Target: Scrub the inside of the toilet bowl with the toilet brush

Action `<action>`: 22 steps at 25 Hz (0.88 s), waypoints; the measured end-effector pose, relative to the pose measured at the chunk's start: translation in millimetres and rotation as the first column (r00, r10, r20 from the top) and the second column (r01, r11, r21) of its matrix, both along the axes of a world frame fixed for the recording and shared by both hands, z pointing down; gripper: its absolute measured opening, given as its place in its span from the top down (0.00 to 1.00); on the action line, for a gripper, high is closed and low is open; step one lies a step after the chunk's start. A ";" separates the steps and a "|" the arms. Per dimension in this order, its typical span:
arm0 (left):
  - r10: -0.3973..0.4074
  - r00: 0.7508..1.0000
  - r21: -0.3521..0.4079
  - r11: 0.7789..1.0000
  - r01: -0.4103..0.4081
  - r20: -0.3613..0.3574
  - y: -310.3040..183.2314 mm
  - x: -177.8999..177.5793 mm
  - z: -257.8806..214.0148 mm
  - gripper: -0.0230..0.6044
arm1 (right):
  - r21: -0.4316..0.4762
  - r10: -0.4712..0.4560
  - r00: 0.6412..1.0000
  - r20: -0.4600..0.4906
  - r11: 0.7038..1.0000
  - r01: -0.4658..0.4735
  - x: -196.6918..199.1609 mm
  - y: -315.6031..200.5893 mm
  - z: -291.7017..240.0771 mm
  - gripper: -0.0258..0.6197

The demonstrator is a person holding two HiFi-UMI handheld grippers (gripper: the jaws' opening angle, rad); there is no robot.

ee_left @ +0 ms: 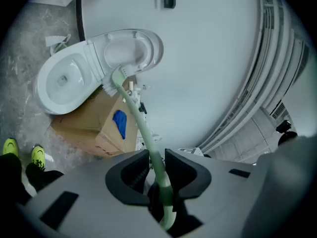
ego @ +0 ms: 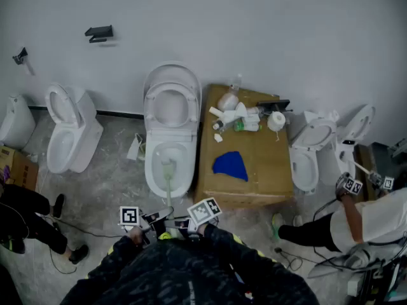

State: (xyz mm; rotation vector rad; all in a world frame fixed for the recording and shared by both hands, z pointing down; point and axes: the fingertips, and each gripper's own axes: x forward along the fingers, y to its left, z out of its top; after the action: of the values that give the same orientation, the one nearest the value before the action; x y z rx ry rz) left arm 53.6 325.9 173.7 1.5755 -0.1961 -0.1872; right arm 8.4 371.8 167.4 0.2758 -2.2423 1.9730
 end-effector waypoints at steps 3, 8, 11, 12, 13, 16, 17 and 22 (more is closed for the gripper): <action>0.003 1.000 0.002 1.000 -0.003 -0.015 0.8 0.8 -2.7 0.81 | 0.004 -0.005 1.000 -0.007 1.000 0.006 -1.1 0.6 0.1 0.84; 0.009 1.000 0.002 1.000 -0.009 -0.014 6.5 -9.0 -4.2 0.81 | 0.015 -0.011 1.000 -0.021 1.000 0.011 -11.9 4.7 -0.8 0.84; 0.014 1.000 0.012 1.000 -0.014 -0.023 11.3 -14.5 -6.9 0.81 | 0.020 -0.003 1.000 -0.029 1.000 0.004 -19.4 9.3 0.1 0.84; 0.016 1.000 0.014 1.000 -0.016 -0.022 13.5 -17.3 -6.3 0.81 | 0.023 -0.002 0.999 -0.036 1.000 0.003 -22.6 11.4 1.4 0.83; 0.016 1.000 0.011 1.000 -0.016 -0.023 15.7 -20.5 -5.4 0.81 | 0.028 -0.003 0.999 -0.045 1.000 0.004 -25.9 13.3 3.1 0.83; 0.009 1.000 0.005 1.000 -0.009 -0.030 19.9 -29.3 -0.4 0.81 | 0.039 -0.008 0.997 -0.074 0.999 0.011 -34.5 16.9 8.6 0.83; 0.005 0.999 0.004 1.000 -0.005 -0.034 20.1 -31.3 1.2 0.81 | 0.040 -0.005 0.997 -0.081 0.999 0.008 -36.4 17.1 10.1 0.83; -0.018 0.998 -0.025 1.000 0.017 -0.058 23.0 -38.5 4.2 0.81 | 0.005 0.027 0.995 -0.093 1.000 -0.027 -44.8 20.0 14.2 0.83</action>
State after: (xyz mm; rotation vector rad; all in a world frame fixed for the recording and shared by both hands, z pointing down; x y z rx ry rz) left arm 15.2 348.9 177.8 1.5429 -0.1663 -0.2434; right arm -36.3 391.8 181.6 0.3925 -2.1961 1.9275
